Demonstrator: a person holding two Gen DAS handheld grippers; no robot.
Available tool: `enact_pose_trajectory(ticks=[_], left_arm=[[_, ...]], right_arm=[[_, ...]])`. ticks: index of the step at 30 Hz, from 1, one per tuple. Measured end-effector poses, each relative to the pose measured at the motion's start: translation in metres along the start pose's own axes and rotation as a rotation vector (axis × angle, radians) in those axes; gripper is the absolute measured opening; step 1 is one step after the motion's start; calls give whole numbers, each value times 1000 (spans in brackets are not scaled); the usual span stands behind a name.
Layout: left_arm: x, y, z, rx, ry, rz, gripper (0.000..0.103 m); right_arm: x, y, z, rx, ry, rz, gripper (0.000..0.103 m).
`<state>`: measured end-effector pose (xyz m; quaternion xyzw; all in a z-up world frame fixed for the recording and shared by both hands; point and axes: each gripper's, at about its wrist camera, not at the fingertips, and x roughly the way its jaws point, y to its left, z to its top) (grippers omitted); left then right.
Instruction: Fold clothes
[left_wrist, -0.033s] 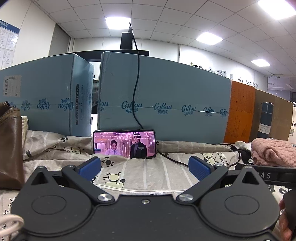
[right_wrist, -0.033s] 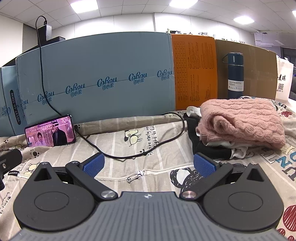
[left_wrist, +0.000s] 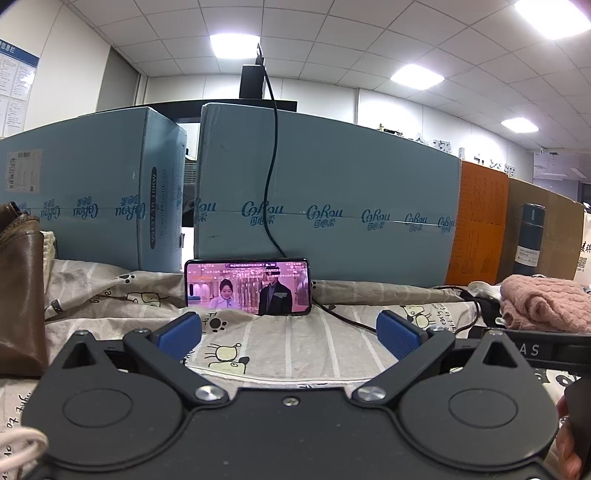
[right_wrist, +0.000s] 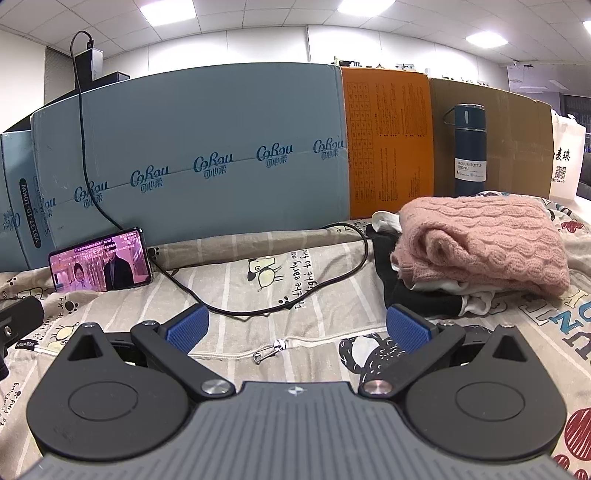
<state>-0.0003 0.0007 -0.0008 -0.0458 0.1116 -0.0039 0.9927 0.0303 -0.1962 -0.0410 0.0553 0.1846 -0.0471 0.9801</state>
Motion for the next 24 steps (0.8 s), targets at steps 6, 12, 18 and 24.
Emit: enact_pose_trajectory(ticks=[6,12,18,24], left_arm=[[0,-4,-4,0,-7,20,103],[3,0,-5,-8,9,3,103],[4,2,-5,-17,17,-9,103],[5,3,-5,-22,21,-17,103]], right_arm=[[2,3,0,-6,11,-5,103],[2,-3,-1,2,11,2,103],[3,-3,-1,7,15,-6,103],[4,-3,-1,7,22,-12,103]])
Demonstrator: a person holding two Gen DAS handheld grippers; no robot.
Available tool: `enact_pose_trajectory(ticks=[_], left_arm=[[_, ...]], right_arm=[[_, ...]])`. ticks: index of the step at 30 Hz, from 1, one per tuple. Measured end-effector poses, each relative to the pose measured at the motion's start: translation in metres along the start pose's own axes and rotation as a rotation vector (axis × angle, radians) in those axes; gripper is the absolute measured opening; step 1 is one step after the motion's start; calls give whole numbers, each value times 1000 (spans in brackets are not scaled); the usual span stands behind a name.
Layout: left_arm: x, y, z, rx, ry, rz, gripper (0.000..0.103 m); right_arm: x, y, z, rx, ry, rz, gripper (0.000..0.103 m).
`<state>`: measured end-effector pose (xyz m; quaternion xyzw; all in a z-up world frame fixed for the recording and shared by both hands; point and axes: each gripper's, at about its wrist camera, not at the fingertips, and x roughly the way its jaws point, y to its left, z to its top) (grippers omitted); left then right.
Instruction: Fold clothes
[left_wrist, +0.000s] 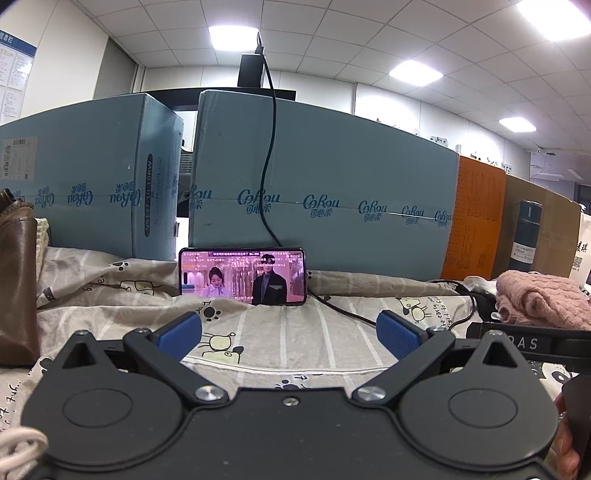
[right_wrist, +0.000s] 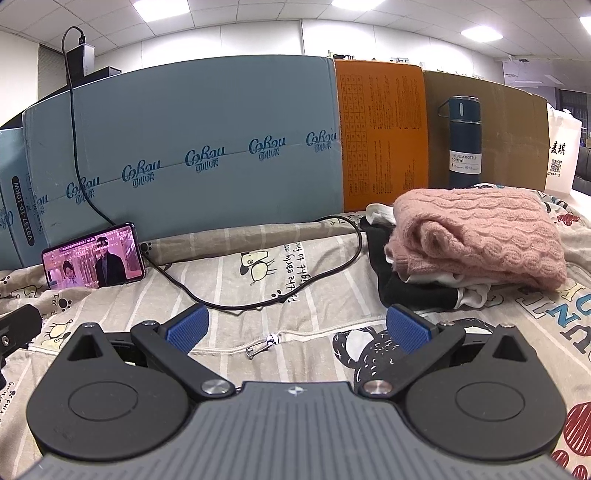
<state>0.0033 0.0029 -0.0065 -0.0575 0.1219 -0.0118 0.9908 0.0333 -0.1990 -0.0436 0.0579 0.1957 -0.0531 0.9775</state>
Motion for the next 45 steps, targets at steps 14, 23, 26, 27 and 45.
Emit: enact_pose_trajectory(ticks=[14,23,26,27,45], left_arm=[[2,-1,-2,8,13,16,103],[3,-1,-4,8,18,20,103],[3,-2,-4,11,20,22,103],[3,-2,-4,11,19,23,103],[5,0,-5,-3,34,14,103]], right_arm=[[3,0,-1,0,13,-13,103],[3,0,-2,2,16,-11,103],[3,0,-1,5,14,-9,103],[3,0,-1,6,13,-8,103],[-3,-2,0,33,-33,26,103]])
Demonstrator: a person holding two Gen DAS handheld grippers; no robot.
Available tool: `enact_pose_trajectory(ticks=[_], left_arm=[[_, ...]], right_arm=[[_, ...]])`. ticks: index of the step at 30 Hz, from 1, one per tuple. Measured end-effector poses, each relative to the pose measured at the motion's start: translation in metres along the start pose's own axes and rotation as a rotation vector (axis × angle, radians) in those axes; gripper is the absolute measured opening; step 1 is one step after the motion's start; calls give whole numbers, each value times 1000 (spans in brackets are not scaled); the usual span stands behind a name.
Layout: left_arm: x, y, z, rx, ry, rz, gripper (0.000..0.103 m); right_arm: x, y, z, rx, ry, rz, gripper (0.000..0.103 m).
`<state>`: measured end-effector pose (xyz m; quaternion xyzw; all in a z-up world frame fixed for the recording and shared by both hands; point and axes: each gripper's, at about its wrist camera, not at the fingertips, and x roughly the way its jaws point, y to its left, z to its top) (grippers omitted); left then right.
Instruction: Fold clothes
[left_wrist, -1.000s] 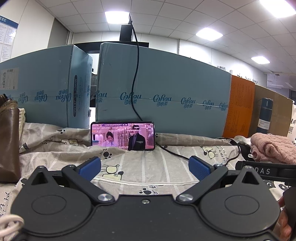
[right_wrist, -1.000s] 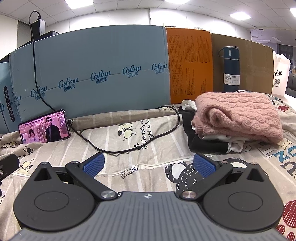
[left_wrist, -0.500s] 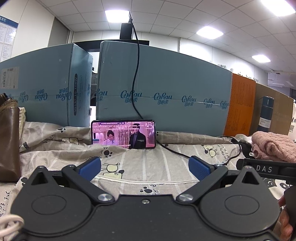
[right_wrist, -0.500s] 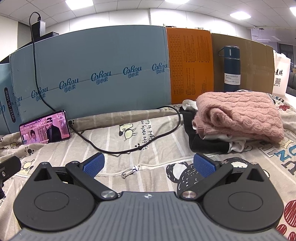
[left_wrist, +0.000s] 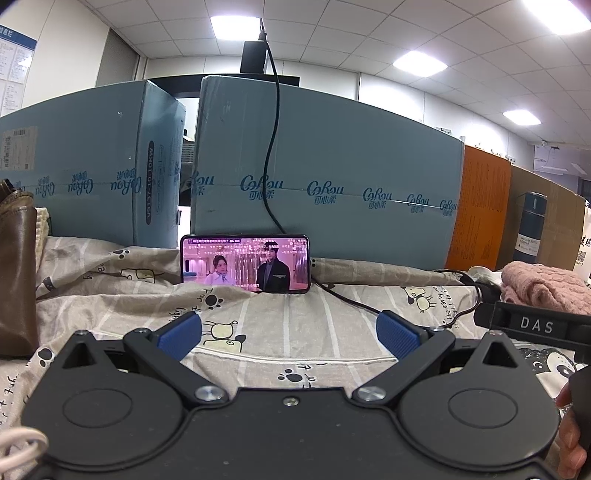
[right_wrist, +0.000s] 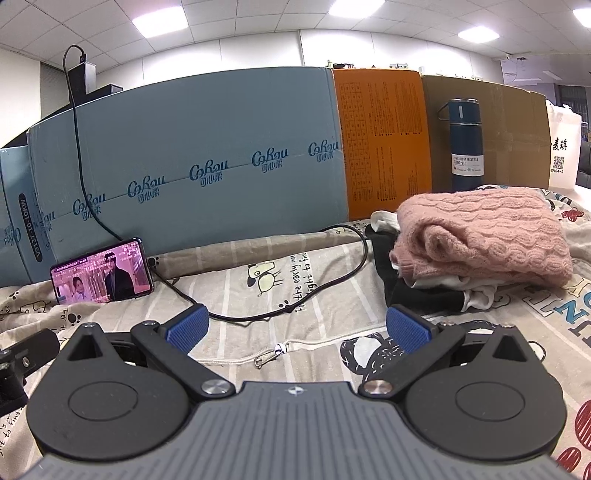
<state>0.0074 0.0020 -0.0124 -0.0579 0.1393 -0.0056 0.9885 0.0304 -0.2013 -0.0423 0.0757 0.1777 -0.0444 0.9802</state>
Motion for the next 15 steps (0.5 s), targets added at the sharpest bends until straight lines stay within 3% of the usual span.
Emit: enact_pose_trajectory(ticks=[15], left_arm=[[-9,-11,9,15,-14,-30,103]], right_arm=[[-18,-16,9,41,-29,-42,103]])
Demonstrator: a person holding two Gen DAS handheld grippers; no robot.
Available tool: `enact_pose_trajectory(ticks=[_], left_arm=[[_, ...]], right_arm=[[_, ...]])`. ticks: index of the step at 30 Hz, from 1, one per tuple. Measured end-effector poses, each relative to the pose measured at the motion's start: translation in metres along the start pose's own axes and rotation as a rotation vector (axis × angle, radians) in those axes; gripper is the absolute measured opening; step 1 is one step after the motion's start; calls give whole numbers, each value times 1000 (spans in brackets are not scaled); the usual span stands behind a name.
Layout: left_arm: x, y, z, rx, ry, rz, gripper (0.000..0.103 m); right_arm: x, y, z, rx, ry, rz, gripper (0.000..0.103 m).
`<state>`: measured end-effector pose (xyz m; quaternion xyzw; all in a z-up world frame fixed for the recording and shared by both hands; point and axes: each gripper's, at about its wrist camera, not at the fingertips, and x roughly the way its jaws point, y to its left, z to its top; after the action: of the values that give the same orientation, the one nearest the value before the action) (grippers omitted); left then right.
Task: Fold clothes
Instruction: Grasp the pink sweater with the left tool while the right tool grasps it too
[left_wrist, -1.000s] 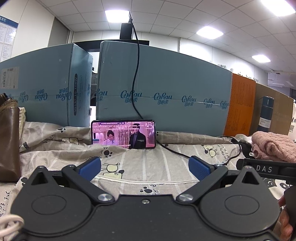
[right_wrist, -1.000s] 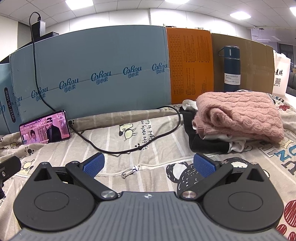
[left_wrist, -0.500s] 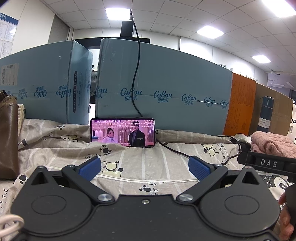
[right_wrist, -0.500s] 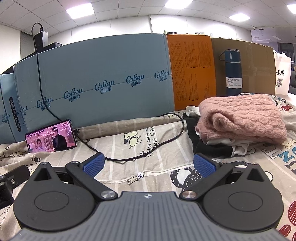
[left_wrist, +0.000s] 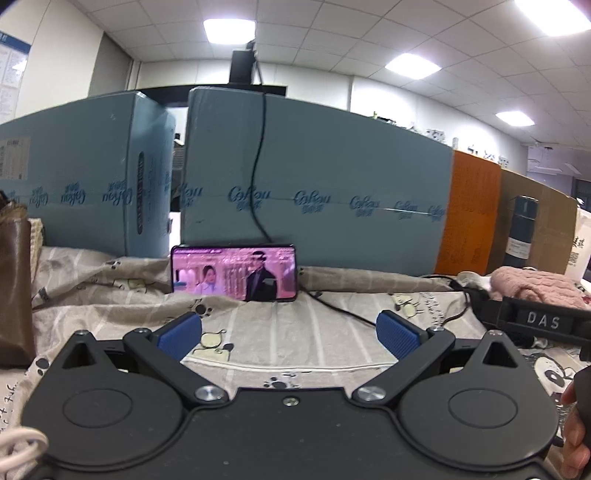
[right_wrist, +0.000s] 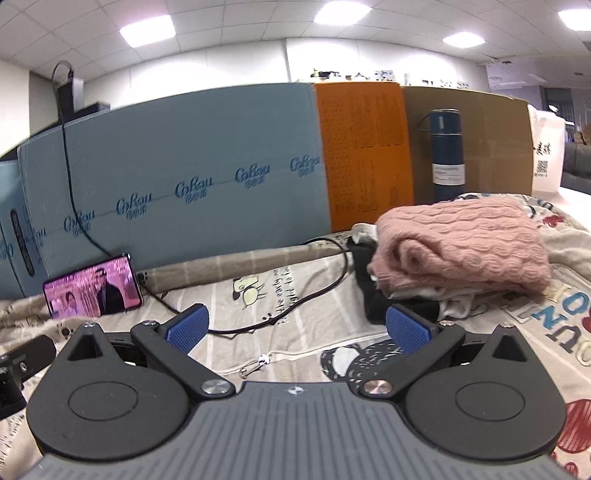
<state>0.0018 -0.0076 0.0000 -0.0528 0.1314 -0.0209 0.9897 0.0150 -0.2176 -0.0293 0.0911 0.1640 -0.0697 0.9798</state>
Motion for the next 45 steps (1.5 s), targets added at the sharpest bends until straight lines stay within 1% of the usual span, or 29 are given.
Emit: enact_pose_trajectory(ticks=[3,7,10,12,15,18,20,22,24,26,29,32,34,36,37,38,40,41,42,43,45], left_arm=[[-2,-6,1,-14,19,-60,103],[-2,-19,3,-41,55,-169,103],[7,-34,8,-89,117,-294,103],[16,-48,12,-116,142,-386,103],[38,-72,21,-185,188,-521,102],[67,-95,28,-297,239,-653,101],[87,-111,30,-346,240,-703,101],[107,-128,33,-396,241,-752,101],[122,-145,36,-386,223,-711,101],[132,-163,36,-362,203,-689,101],[142,-187,34,-305,169,-656,101],[153,-211,31,-218,146,-620,100],[164,-226,24,-158,143,-604,100],[172,-234,18,-120,150,-583,100],[174,-237,16,-111,153,-587,99],[175,-239,14,-99,159,-592,95],[179,-242,11,-71,172,-592,91],[181,-244,9,-68,178,-590,86],[182,-246,8,-64,184,-588,81],[184,-247,6,-61,190,-587,79],[186,-250,4,-52,202,-583,75]], right_arm=[[-9,-18,2,30,-3,-12,103],[-20,-53,5,76,-13,-34,103],[-28,-85,9,103,-37,-57,103],[-32,-108,14,110,-60,-80,103],[-34,-147,24,151,-103,-104,103],[-25,-190,37,235,-116,-128,103],[-10,-220,48,307,-99,-121,103],[5,-242,55,358,-82,-108,103],[26,-258,63,402,-67,-96,103],[49,-270,70,440,-56,-95,103],[76,-276,72,465,-46,-99,103],[85,-271,66,428,-82,-113,103],[88,-268,64,401,-80,-115,102],[90,-267,62,382,-77,-105,99],[92,-267,61,379,-71,-102,96],[94,-267,61,378,-63,-101,94],[99,-267,59,376,-38,-101,90],[102,-266,58,372,-23,-104,84],[105,-264,57,368,-13,-111,81],[106,-262,56,357,-9,-115,75],[105,-256,55,326,-23,-121,72]])
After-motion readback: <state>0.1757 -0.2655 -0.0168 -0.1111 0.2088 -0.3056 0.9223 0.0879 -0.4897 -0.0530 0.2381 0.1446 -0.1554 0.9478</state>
